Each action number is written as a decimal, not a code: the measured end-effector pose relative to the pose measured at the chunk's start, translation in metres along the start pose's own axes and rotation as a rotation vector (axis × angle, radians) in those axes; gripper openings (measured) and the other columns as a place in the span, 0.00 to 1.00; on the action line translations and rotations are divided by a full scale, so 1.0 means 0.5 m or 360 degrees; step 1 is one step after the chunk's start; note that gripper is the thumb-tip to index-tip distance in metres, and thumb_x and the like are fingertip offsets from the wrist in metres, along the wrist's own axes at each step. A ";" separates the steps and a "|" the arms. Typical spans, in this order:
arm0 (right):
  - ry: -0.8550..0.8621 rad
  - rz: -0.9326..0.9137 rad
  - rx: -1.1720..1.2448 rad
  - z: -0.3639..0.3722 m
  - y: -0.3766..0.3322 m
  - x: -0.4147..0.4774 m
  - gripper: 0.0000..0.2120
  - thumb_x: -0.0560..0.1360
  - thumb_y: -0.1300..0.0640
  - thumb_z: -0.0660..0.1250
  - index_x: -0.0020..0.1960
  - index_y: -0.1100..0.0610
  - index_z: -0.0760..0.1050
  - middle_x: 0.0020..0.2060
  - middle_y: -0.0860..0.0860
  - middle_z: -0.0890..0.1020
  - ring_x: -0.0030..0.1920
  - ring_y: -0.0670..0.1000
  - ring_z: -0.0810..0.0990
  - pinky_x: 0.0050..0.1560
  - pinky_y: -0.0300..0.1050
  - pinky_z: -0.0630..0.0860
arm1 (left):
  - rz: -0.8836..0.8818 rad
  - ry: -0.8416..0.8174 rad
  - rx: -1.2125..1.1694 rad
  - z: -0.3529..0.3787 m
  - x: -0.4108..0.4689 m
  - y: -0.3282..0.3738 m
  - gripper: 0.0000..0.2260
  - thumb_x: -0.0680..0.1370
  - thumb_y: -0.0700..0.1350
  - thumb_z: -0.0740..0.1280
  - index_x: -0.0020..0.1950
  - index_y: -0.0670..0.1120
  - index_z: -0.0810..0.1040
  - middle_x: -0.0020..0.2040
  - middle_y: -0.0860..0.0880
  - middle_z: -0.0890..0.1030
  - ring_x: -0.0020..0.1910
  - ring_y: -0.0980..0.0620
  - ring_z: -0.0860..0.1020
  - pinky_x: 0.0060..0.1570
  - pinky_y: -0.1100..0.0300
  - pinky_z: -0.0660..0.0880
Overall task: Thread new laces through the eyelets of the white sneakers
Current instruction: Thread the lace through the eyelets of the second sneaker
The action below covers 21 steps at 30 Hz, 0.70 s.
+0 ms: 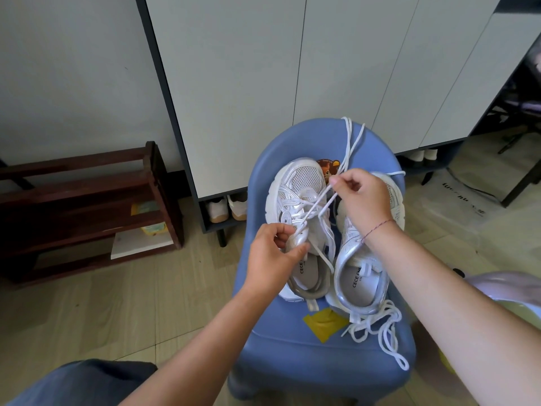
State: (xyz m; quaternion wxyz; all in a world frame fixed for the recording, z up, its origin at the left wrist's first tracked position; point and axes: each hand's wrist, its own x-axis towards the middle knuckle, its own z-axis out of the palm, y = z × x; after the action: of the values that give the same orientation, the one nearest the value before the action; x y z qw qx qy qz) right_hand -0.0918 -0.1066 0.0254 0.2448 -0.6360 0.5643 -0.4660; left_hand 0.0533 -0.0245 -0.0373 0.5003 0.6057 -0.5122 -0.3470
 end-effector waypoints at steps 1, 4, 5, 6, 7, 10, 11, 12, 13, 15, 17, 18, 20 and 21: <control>0.0026 0.0033 -0.0060 0.002 0.007 0.001 0.06 0.75 0.56 0.67 0.41 0.57 0.77 0.37 0.52 0.78 0.39 0.49 0.74 0.41 0.40 0.70 | -0.0001 0.0003 0.0003 0.000 0.000 0.000 0.14 0.70 0.43 0.76 0.50 0.48 0.76 0.50 0.49 0.76 0.40 0.61 0.72 0.40 0.74 0.69; -0.0045 -0.0097 -0.0375 0.009 0.012 -0.004 0.02 0.74 0.60 0.68 0.44 0.53 0.78 0.42 0.49 0.74 0.43 0.50 0.73 0.51 0.47 0.73 | -0.0004 0.0010 0.0008 -0.001 0.002 -0.001 0.14 0.70 0.42 0.77 0.50 0.48 0.76 0.50 0.48 0.76 0.39 0.63 0.72 0.40 0.75 0.69; -0.0091 -0.0200 -0.0446 0.012 0.006 -0.006 0.04 0.73 0.60 0.69 0.47 0.53 0.79 0.44 0.48 0.72 0.46 0.50 0.73 0.54 0.48 0.72 | -0.0002 0.0011 0.0013 -0.001 0.003 -0.002 0.14 0.70 0.42 0.77 0.50 0.48 0.76 0.50 0.48 0.76 0.39 0.65 0.72 0.39 0.75 0.69; -0.0159 -0.0331 -0.0497 0.013 -0.002 -0.007 0.05 0.73 0.59 0.69 0.48 0.53 0.79 0.45 0.47 0.71 0.49 0.51 0.73 0.57 0.48 0.71 | -0.0002 0.0011 0.0017 -0.001 0.003 -0.003 0.14 0.70 0.42 0.76 0.51 0.47 0.76 0.49 0.49 0.76 0.38 0.66 0.72 0.39 0.75 0.69; -0.0252 -0.0447 -0.0563 0.016 -0.010 -0.008 0.05 0.72 0.57 0.70 0.48 0.52 0.80 0.46 0.47 0.71 0.52 0.52 0.72 0.58 0.48 0.68 | 0.0000 0.0014 0.0020 -0.001 0.004 -0.004 0.14 0.70 0.42 0.76 0.51 0.47 0.76 0.49 0.49 0.76 0.38 0.68 0.72 0.39 0.76 0.69; -0.0629 -0.0602 -0.0967 0.028 -0.026 -0.019 0.05 0.72 0.46 0.69 0.43 0.47 0.78 0.49 0.45 0.73 0.58 0.50 0.68 0.53 0.44 0.58 | 0.0007 0.0019 0.0030 0.001 0.004 -0.006 0.14 0.70 0.41 0.76 0.52 0.45 0.77 0.49 0.50 0.77 0.38 0.68 0.72 0.39 0.75 0.69; -0.0711 -0.0597 -0.1091 0.031 -0.026 -0.022 0.06 0.72 0.44 0.68 0.42 0.46 0.76 0.49 0.44 0.73 0.58 0.49 0.68 0.51 0.44 0.56 | 0.0008 0.0021 0.0033 0.001 0.005 -0.006 0.14 0.70 0.42 0.77 0.52 0.45 0.77 0.49 0.50 0.77 0.38 0.68 0.72 0.39 0.75 0.69; -0.0753 -0.0577 -0.1144 0.032 -0.024 -0.024 0.06 0.73 0.44 0.67 0.42 0.45 0.74 0.47 0.42 0.72 0.58 0.48 0.68 0.51 0.45 0.57 | 0.0009 0.0020 0.0037 0.001 0.005 -0.006 0.14 0.70 0.42 0.77 0.52 0.45 0.77 0.49 0.50 0.77 0.38 0.67 0.72 0.39 0.75 0.70; -0.0768 -0.0550 -0.1139 0.032 -0.022 -0.026 0.06 0.73 0.44 0.67 0.42 0.45 0.74 0.45 0.41 0.71 0.57 0.48 0.69 0.52 0.46 0.57 | 0.0009 0.0019 0.0041 0.001 0.005 -0.006 0.14 0.69 0.43 0.77 0.52 0.45 0.77 0.50 0.49 0.77 0.38 0.67 0.72 0.39 0.74 0.70; -0.0751 -0.0546 -0.1080 0.032 -0.018 -0.029 0.05 0.74 0.46 0.66 0.43 0.47 0.74 0.42 0.42 0.70 0.55 0.48 0.71 0.52 0.47 0.59 | 0.0009 0.0019 0.0039 0.000 0.005 -0.006 0.14 0.69 0.43 0.77 0.52 0.46 0.77 0.50 0.49 0.77 0.39 0.67 0.73 0.39 0.75 0.69; -0.0716 -0.0552 -0.0960 0.034 -0.013 -0.031 0.05 0.74 0.50 0.67 0.41 0.48 0.73 0.40 0.42 0.70 0.51 0.48 0.71 0.51 0.47 0.59 | 0.0008 0.0011 0.0038 0.000 0.004 -0.005 0.14 0.69 0.43 0.77 0.51 0.47 0.77 0.50 0.50 0.77 0.39 0.68 0.72 0.39 0.75 0.69; -0.0689 -0.0527 -0.0856 0.035 -0.009 -0.032 0.06 0.74 0.51 0.68 0.40 0.49 0.72 0.38 0.42 0.71 0.49 0.47 0.71 0.51 0.46 0.60 | 0.0010 0.0008 0.0034 0.000 0.003 -0.005 0.14 0.69 0.42 0.77 0.51 0.47 0.76 0.50 0.49 0.77 0.39 0.68 0.72 0.39 0.75 0.69; -0.0559 -0.0425 -0.0575 0.029 -0.001 -0.027 0.06 0.73 0.55 0.69 0.39 0.52 0.74 0.35 0.41 0.71 0.43 0.45 0.71 0.49 0.46 0.65 | 0.0008 0.0003 0.0015 -0.001 0.003 -0.003 0.14 0.70 0.42 0.77 0.51 0.47 0.76 0.50 0.49 0.76 0.38 0.69 0.72 0.39 0.75 0.69; -0.0464 -0.0357 -0.0429 0.022 0.000 -0.021 0.05 0.74 0.56 0.69 0.39 0.54 0.75 0.35 0.41 0.73 0.40 0.45 0.71 0.47 0.45 0.67 | 0.0006 -0.0001 0.0007 -0.001 0.003 -0.002 0.14 0.70 0.42 0.77 0.50 0.48 0.76 0.50 0.49 0.76 0.38 0.68 0.72 0.40 0.75 0.69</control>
State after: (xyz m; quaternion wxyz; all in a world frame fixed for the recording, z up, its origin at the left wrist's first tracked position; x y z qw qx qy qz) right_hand -0.0817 -0.0988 0.0172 0.1832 -0.7824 0.5058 -0.3139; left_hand 0.0541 -0.0258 -0.0380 0.4993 0.6058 -0.5144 -0.3452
